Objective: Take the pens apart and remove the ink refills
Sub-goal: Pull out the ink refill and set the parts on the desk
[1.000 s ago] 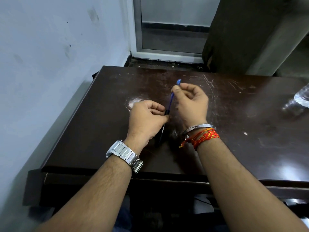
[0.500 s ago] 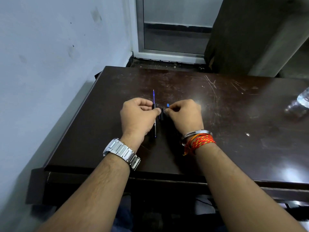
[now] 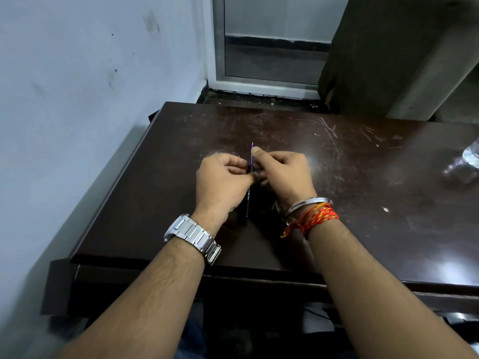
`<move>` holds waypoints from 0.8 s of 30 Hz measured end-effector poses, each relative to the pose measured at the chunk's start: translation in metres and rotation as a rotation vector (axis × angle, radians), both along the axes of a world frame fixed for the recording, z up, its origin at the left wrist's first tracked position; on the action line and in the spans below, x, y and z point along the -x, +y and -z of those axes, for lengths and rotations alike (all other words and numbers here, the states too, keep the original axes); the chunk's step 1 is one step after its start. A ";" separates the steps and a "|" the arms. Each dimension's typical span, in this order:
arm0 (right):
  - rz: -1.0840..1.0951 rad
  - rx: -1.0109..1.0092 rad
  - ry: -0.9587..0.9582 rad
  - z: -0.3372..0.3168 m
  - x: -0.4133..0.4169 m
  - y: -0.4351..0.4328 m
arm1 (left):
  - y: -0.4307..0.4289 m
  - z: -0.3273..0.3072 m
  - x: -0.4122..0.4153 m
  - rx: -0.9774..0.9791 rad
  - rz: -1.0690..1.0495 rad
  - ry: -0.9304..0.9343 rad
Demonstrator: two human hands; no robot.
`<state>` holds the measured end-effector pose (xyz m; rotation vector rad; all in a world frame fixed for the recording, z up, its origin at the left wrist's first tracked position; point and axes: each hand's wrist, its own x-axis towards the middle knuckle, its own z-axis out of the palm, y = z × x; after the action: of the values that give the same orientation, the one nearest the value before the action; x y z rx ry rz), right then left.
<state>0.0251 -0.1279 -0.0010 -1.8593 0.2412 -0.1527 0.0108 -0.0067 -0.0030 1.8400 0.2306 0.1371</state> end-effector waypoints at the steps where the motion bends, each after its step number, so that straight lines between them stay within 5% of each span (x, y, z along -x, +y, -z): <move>1: -0.027 -0.027 0.031 0.001 0.000 0.001 | -0.001 -0.001 0.001 -0.009 0.011 -0.004; 8: 0.154 -0.242 -0.100 -0.002 -0.004 -0.007 | -0.014 -0.002 0.015 -0.115 0.207 0.123; 13: 0.233 -0.330 -0.347 -0.012 -0.002 -0.011 | -0.014 -0.010 0.026 -0.087 0.049 0.171; 24: 0.052 -0.254 -0.132 0.004 -0.004 -0.001 | -0.001 -0.015 0.019 -0.372 -0.010 -0.019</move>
<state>0.0296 -0.1285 -0.0047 -1.5845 0.2075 -0.2670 -0.0083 -0.0078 0.0116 2.2057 0.2113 0.2162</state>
